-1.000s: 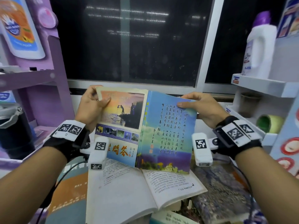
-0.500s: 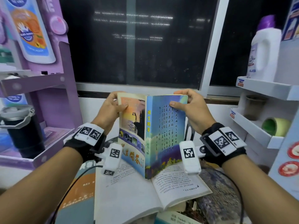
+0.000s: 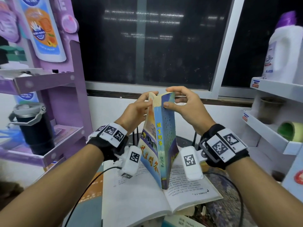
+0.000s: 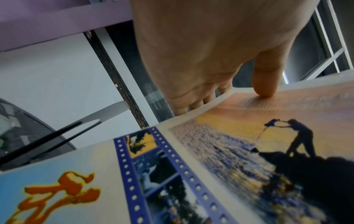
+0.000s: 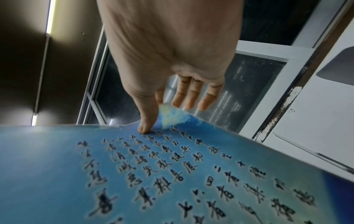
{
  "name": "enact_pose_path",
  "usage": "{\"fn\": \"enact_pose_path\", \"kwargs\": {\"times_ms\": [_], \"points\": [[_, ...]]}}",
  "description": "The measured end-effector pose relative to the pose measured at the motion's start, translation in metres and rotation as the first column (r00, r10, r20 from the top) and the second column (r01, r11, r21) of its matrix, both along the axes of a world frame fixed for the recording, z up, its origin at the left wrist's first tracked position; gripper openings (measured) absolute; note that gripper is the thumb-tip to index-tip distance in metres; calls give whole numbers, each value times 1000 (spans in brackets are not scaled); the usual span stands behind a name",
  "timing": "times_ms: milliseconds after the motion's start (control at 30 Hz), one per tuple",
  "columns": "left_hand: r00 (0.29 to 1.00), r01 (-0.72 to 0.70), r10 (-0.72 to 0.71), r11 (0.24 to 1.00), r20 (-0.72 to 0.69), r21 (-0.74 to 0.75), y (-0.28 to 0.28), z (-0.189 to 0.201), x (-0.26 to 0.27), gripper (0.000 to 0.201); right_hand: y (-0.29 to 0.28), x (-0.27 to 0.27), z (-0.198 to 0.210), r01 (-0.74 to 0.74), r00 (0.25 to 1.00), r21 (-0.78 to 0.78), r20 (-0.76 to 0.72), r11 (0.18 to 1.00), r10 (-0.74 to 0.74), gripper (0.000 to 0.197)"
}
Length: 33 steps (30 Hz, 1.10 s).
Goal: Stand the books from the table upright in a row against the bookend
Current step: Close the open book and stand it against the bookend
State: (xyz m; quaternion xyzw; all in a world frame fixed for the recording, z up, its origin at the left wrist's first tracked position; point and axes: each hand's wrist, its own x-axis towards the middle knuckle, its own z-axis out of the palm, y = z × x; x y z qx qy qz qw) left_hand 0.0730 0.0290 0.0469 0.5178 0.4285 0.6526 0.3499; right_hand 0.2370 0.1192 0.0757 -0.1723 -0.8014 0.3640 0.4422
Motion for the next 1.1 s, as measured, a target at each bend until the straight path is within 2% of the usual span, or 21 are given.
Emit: {"fn": "enact_pose_path", "kwargs": {"times_ms": [133, 200, 367, 433, 567, 667, 767, 833, 900, 1000, 1100], "points": [[997, 45, -46, 999, 67, 18, 2, 0, 4, 56, -4, -7, 0, 68, 997, 43, 21, 997, -69, 38], [994, 53, -54, 998, 97, 15, 3, -2, 4, 55, -8, -7, 1, 37, 999, 9, 9, 999, -37, 30], [992, 58, -60, 998, 110, 21, 9, -9, 1, 53, -17, -1, 0, -108, 990, -21, 88, 994, 110, 7], [984, 56, -63, 997, 165, 50, 13, -10, 0, 54, -21, 3, 2, -167, 981, -79, 83, 983, 173, 12], [969, 27, -53, 994, 243, 110, 24, -10, -1, 40, -31, 17, 13, -185, 973, -199, 102, 962, 208, 41], [963, -25, -12, 991, 269, 131, 29, -5, -1, 32, -36, 26, 23, -209, 960, -250, 131, 946, 247, 47], [950, -68, 15, 985, 313, 161, 35, -1, 2, 29, -43, 29, 28, -174, 951, -154, 228, 972, 207, 35], [940, -103, 40, 980, 339, 171, 38, 0, 5, 22, -45, 25, 27, -64, 948, 15, 313, 998, 56, 38], [930, -134, 62, 975, 363, 177, 41, 2, 8, 12, -44, 19, 24, 22, 932, 151, 356, 988, -75, 45], [923, -147, 65, 970, 380, 192, 44, 3, 7, 7, -41, 12, 22, 74, 933, 176, 336, 982, -130, 47], [936, -143, 78, 976, 344, 166, 45, 3, 3, 8, -39, 9, 20, 98, 936, 228, 310, 969, -167, 37]]}}
